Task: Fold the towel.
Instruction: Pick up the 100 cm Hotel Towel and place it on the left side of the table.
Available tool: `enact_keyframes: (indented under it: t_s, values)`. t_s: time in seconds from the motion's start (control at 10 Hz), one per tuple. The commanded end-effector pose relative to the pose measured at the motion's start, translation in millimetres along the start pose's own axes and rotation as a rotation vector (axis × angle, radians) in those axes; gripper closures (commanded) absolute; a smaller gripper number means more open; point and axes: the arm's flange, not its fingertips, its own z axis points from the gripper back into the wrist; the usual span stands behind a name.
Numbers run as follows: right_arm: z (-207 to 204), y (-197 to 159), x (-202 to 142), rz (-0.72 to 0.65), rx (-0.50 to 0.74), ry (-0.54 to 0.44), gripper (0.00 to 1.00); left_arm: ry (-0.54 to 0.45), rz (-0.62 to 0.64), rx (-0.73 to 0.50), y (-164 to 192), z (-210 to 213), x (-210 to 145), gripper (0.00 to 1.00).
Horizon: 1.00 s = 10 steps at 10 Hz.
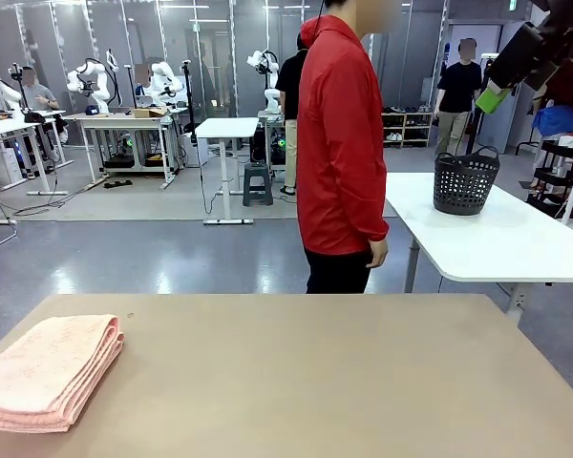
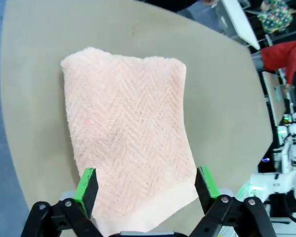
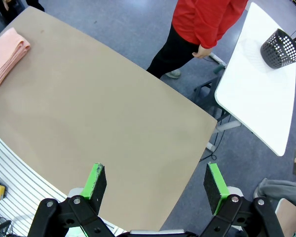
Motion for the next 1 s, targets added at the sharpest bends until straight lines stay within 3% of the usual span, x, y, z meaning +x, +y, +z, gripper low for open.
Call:
enact_keyframes:
  t_s: [0.0,0.2,0.3,0.9]
  values:
    - [1,0,-1,-0.002,0.002,0.003,0.0,0.002,-0.055,0.084,-33,3,-12,0.0]
    - [1,0,-1,-0.002,0.002,0.003,0.0,0.024,-0.042,0.115,-49,-3,-20,0.0]
    - [1,0,-1,-0.002,0.002,0.003,0.0,-0.007,-0.061,0.056,-28,8,-7,0.0]
    - [1,0,-1,-0.002,0.002,0.003,0.0,-0.007,-0.061,0.056,-28,8,-7,0.0]
